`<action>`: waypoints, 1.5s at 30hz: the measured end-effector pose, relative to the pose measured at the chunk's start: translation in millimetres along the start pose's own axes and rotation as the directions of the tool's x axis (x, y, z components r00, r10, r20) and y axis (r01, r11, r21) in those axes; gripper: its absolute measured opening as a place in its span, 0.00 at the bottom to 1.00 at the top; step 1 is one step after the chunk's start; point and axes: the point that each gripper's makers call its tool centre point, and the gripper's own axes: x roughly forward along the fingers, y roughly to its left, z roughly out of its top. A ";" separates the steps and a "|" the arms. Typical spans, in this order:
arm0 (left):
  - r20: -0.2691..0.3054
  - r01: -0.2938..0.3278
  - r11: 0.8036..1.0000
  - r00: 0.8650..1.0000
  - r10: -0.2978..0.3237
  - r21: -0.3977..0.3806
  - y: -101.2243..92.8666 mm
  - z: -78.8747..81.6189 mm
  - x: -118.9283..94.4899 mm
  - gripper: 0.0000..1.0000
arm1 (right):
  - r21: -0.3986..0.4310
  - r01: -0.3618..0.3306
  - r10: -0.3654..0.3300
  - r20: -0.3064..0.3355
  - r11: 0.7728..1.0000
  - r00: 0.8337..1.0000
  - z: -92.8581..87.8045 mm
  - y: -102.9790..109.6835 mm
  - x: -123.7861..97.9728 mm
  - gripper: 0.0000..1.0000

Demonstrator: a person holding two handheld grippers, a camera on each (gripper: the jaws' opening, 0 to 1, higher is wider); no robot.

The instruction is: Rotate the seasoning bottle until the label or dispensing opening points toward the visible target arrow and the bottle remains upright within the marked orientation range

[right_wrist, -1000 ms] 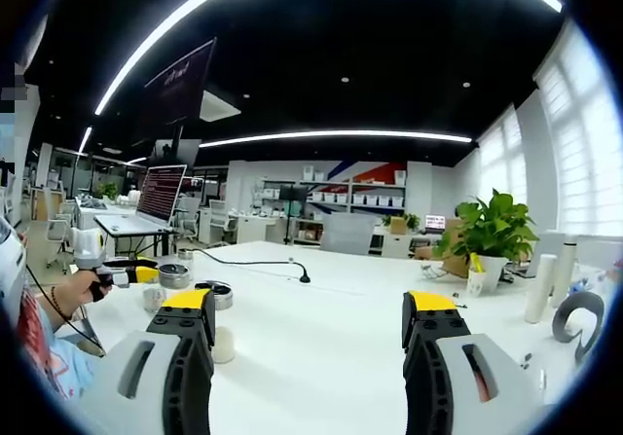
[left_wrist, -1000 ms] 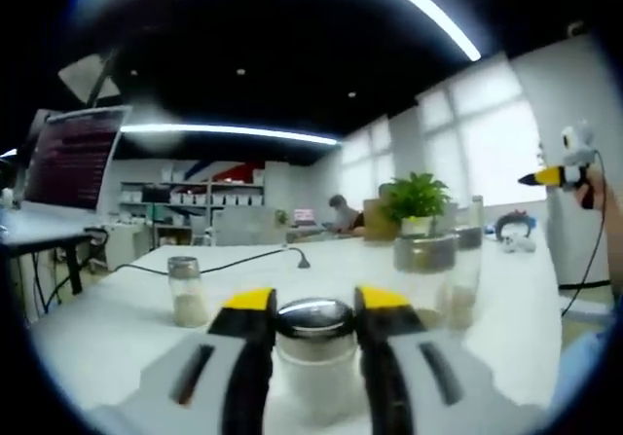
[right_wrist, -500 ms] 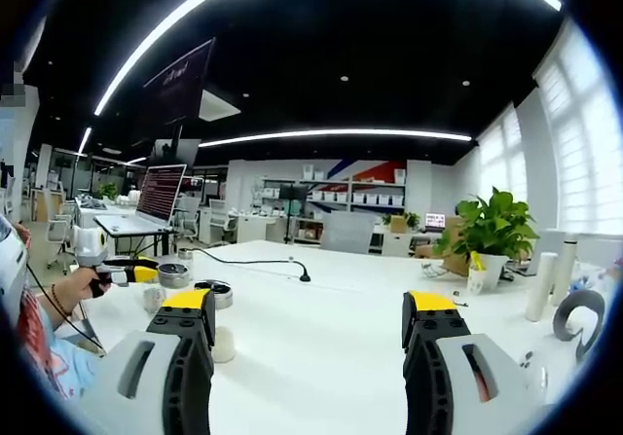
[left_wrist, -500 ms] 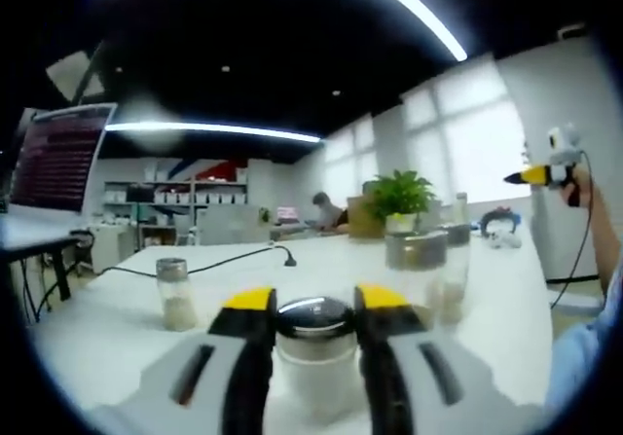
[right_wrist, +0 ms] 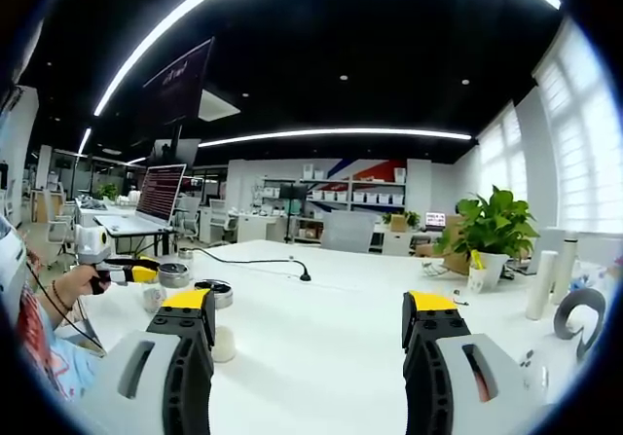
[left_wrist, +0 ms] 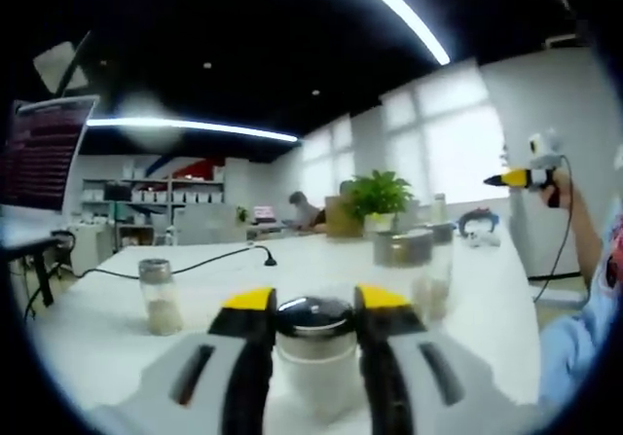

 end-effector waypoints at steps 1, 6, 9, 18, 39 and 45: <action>0.002 0.012 1.000 1.000 -0.012 -0.001 -0.1 -0.2 0.2 0.33 | 0.000 0.000 0.000 -0.001 1.000 1.000 -0.4 -0.1 0.3 0.81; 0.003 0.063 0.998 0.998 -0.063 0.002 -2.8 -0.7 0.2 0.33 | -0.001 -0.001 0.001 -0.001 1.000 1.000 -0.8 1.4 0.7 0.81; -0.014 0.098 0.995 0.995 -0.098 -0.006 -3.3 -0.8 0.9 0.33 | 0.002 0.001 -0.001 -0.004 1.000 1.000 -1.9 1.3 0.8 0.81; 0.000 0.198 0.979 0.980 -0.199 -0.045 -6.4 -1.9 -0.6 0.33 | 0.004 -0.004 0.004 -0.013 1.000 1.000 -4.3 2.2 3.1 0.81; -0.014 0.334 0.940 0.942 -0.336 -0.068 -11.8 -1.5 -1.6 0.33 | 0.008 0.000 0.000 -0.018 1.000 1.000 -6.1 1.2 2.6 0.81; -0.049 0.324 0.940 0.943 -0.330 -0.104 -11.8 -5.9 -1.1 0.34 | 0.005 -0.002 0.003 -0.022 1.000 1.000 -6.5 1.6 2.1 0.81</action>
